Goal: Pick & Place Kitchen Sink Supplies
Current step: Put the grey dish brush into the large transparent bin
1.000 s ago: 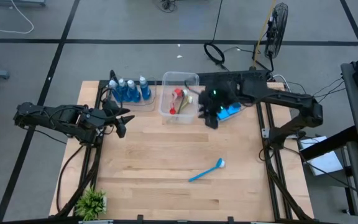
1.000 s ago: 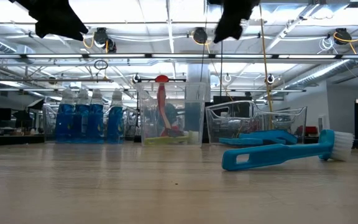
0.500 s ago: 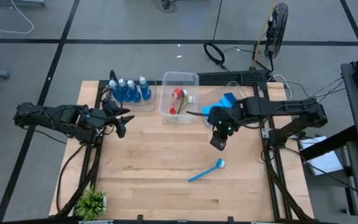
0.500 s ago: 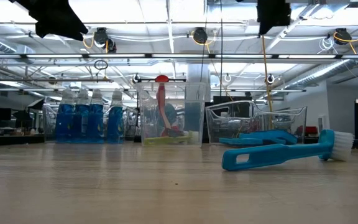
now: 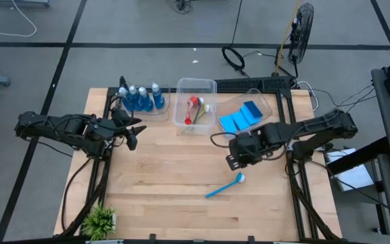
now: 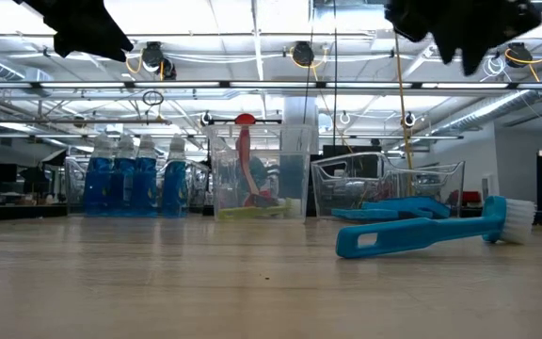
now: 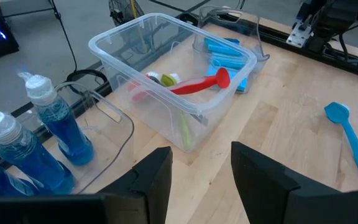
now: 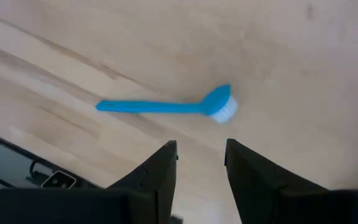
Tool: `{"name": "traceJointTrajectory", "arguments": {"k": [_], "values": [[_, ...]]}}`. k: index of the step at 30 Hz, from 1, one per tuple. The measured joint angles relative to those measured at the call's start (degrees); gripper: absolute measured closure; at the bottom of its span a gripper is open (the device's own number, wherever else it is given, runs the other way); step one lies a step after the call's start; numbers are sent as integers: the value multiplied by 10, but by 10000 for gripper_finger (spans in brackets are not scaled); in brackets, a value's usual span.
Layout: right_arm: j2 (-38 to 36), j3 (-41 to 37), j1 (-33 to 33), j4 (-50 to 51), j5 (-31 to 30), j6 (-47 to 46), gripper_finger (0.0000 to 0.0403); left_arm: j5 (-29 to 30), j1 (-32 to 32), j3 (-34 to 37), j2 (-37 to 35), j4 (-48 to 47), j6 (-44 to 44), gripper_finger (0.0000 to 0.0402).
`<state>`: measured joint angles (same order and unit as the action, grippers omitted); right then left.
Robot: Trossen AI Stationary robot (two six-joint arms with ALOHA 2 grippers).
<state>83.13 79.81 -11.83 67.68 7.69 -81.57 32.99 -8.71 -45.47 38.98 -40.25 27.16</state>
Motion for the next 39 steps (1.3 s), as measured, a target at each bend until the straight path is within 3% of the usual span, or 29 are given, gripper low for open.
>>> {"name": "traceJointTrajectory", "arguments": {"k": [15, 24, 29, 34, 39], "values": [[0, -108, -56, -193, 14, -172, 277, 1, 0, 0, 0, 0, -31, 236], [0, -155, -79, -254, 13, -276, 277, 1, 0, 0, 0, -1, -52, 236], [0, -177, -99, -295, 10, -359, 277, 34, 0, 0, -1, 5, -88, 236], [0, -183, -118, -310, -58, -446, 277, 73, 0, 0, -21, 6, -77, 236], [0, -183, -128, -313, -77, -507, 277, 43, 0, 0, -71, -7, -106, 236]]}}
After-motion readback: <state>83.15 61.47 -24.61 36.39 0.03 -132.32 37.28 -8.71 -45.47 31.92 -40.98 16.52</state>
